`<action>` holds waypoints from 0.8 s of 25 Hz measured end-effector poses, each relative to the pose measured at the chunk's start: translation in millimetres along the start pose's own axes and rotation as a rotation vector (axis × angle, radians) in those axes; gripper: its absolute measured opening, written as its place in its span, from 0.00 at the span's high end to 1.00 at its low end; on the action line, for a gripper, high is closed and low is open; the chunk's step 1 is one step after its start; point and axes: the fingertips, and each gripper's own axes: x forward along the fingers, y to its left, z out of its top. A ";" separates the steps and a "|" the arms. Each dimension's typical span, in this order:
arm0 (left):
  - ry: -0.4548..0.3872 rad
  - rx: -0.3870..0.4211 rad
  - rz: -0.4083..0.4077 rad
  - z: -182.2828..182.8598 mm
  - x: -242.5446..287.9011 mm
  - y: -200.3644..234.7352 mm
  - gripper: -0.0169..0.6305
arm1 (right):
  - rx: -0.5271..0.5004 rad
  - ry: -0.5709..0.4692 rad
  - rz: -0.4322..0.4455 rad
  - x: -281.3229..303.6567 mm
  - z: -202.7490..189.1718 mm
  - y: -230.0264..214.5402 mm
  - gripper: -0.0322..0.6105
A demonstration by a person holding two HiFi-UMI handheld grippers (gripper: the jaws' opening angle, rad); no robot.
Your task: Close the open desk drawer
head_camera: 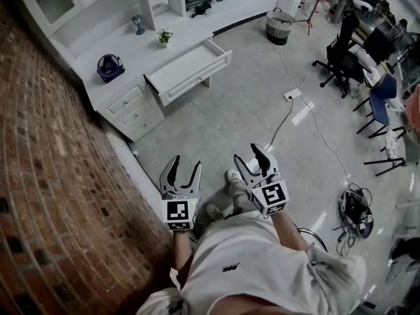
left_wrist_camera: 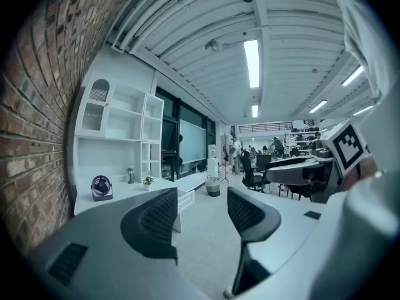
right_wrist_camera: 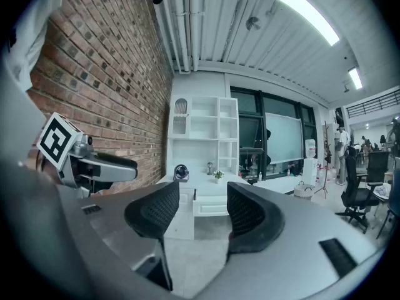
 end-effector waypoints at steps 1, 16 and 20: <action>0.002 -0.003 0.001 -1.5 3.0 0.7 0.57 | 0.006 -0.004 -0.004 3.0 -0.5 -1.6 0.61; 0.029 -0.040 0.068 -10.7 94.0 27.5 0.59 | 0.059 0.005 0.028 85.5 -7.0 -52.9 0.60; 0.039 -0.031 0.065 -2.1 130.8 34.0 0.59 | 0.075 0.010 0.029 111.2 -1.6 -79.3 0.60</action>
